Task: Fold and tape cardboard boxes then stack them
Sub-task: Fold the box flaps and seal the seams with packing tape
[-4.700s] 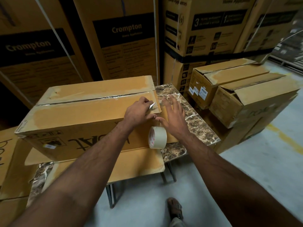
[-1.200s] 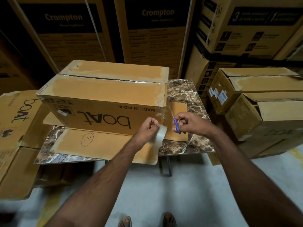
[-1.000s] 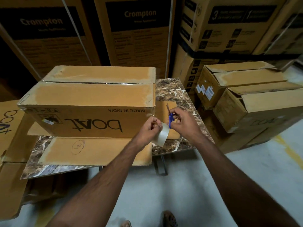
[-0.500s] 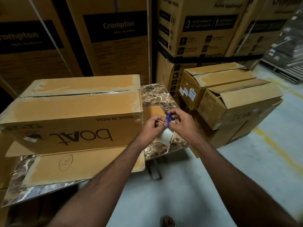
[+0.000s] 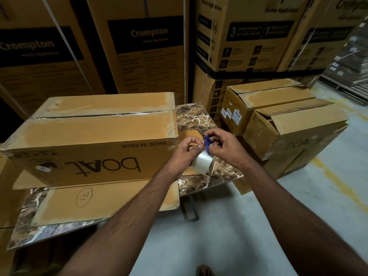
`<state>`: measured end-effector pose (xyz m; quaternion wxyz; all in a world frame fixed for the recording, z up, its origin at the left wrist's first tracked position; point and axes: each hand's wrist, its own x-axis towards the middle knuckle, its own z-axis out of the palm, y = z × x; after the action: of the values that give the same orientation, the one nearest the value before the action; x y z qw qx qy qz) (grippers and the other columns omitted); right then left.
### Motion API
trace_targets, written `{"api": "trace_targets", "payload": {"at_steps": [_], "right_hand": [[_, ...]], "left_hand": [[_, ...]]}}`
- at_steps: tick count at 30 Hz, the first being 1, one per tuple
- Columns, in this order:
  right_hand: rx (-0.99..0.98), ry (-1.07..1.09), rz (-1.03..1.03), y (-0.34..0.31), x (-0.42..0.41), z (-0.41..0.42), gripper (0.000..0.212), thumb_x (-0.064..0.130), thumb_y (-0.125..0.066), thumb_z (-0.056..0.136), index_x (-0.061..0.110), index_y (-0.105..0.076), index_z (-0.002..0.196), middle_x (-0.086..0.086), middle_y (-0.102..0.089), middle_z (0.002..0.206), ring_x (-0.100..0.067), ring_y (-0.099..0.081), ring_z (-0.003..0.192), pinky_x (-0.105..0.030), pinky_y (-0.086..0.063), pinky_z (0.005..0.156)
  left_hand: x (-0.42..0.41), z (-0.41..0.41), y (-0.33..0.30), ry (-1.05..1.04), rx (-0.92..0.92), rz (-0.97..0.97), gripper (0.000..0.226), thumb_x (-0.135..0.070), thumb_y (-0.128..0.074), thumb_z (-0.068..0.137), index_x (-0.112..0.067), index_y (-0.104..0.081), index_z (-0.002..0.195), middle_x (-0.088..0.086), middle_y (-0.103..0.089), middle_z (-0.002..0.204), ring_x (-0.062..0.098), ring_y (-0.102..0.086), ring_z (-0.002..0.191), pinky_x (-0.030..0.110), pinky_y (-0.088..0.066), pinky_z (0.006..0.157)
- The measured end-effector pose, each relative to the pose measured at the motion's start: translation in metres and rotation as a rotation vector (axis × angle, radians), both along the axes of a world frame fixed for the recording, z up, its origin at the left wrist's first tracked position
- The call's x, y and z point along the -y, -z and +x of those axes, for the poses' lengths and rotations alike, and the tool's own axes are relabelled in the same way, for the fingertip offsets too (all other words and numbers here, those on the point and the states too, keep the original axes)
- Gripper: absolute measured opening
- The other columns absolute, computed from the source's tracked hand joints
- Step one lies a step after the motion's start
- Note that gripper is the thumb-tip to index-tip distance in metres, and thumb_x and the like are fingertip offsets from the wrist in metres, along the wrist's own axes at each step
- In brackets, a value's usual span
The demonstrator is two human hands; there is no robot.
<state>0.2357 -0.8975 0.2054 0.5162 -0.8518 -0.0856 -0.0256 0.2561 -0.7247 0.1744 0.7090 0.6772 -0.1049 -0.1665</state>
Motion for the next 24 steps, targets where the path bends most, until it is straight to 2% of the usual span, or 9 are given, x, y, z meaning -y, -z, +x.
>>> {"api": "trace_targets", "payload": {"at_steps": [7,11,15,21,24], "right_hand": [[0.046,0.019,-0.076,-0.001,-0.005,0.007,0.04,-0.007,-0.07,0.082,0.021,-0.066,0.111,-0.001,-0.061,0.095,-0.006,-0.048,0.069,-0.019,-0.044,0.064],[0.061,0.012,-0.141,0.001,-0.007,0.01,0.042,-0.006,-0.071,0.082,0.02,-0.067,0.114,-0.004,-0.065,0.103,0.0,-0.051,0.067,-0.02,-0.047,0.064],[0.077,0.006,-0.153,-0.002,-0.01,0.012,0.045,-0.007,-0.071,0.082,0.024,-0.066,0.113,-0.004,-0.065,0.1,0.003,-0.049,0.063,-0.018,-0.048,0.062],[0.086,0.003,-0.163,-0.002,-0.013,0.014,0.044,-0.004,-0.073,0.082,0.024,-0.065,0.114,-0.002,-0.065,0.1,0.0,-0.051,0.067,-0.017,-0.049,0.063],[0.107,0.029,-0.142,0.0,-0.015,0.013,0.042,-0.005,-0.071,0.082,0.02,-0.067,0.115,-0.003,-0.067,0.103,-0.011,-0.06,0.077,-0.019,-0.052,0.069]], "left_hand": [[-0.001,0.004,-0.006,-0.069,0.04,0.106,0.009,-0.017,-0.055,0.102,-0.018,-0.058,0.094,-0.004,-0.055,0.075,0.002,-0.047,0.057,0.022,-0.037,0.053],[0.001,0.006,-0.01,-0.112,0.044,0.143,0.007,-0.01,-0.054,0.1,-0.012,-0.055,0.093,-0.001,-0.049,0.07,0.005,-0.042,0.053,0.018,-0.037,0.047],[-0.001,0.008,-0.008,-0.158,-0.004,0.115,0.011,-0.01,-0.054,0.1,-0.013,-0.051,0.09,-0.001,-0.049,0.068,0.002,-0.044,0.046,0.018,-0.037,0.043],[-0.001,0.013,-0.011,-0.197,-0.084,0.072,0.006,-0.01,-0.054,0.099,-0.013,-0.049,0.102,0.001,-0.051,0.077,0.008,-0.048,0.056,0.022,-0.041,0.046],[0.001,0.016,-0.011,-0.218,-0.041,0.122,0.003,-0.012,-0.051,0.099,-0.015,-0.051,0.1,0.001,-0.051,0.08,0.008,-0.045,0.058,0.023,-0.037,0.046]]}}
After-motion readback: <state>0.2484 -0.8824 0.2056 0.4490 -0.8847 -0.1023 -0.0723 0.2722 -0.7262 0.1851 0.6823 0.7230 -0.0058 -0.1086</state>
